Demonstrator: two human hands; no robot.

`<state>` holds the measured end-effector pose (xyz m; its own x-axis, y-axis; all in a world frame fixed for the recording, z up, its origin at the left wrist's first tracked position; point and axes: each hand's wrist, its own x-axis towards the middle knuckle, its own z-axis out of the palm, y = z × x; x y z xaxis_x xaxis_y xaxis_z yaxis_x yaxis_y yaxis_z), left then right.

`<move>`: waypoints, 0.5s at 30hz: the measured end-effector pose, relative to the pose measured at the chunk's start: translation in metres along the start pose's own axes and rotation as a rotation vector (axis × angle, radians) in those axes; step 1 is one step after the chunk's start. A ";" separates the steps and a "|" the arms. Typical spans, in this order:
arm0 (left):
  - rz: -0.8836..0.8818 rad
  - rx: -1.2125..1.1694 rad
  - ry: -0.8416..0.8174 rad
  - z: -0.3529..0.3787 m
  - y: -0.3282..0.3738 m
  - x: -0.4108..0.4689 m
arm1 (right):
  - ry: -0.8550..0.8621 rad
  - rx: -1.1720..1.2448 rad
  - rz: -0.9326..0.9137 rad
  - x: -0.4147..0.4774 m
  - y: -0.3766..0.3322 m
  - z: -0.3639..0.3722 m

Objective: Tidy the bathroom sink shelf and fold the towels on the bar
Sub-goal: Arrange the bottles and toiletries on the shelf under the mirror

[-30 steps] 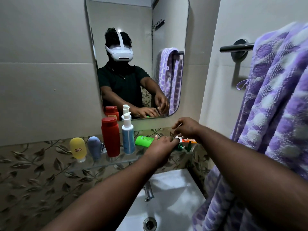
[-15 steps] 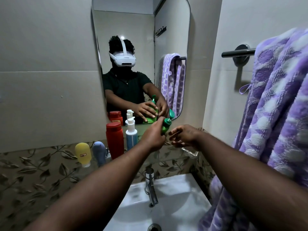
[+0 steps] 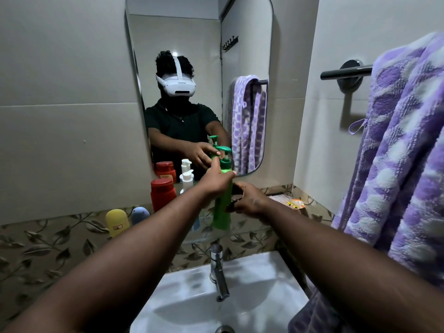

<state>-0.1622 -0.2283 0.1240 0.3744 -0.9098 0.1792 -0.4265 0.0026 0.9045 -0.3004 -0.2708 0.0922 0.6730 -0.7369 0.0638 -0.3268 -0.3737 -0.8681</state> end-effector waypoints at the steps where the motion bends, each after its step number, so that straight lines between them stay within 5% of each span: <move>1: -0.009 -0.036 -0.012 -0.002 -0.001 0.000 | 0.013 -0.014 -0.005 0.001 0.000 0.001; 5: 0.024 -0.003 -0.025 -0.009 -0.005 0.001 | 0.087 -0.044 -0.024 0.008 0.001 0.002; 15: 0.281 0.662 0.188 -0.032 0.005 0.005 | 0.083 -0.029 -0.019 0.022 0.004 -0.006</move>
<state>-0.1358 -0.2192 0.1420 0.2870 -0.8253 0.4863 -0.9117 -0.0796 0.4030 -0.2910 -0.2917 0.0926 0.6222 -0.7733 0.1221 -0.3342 -0.4034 -0.8518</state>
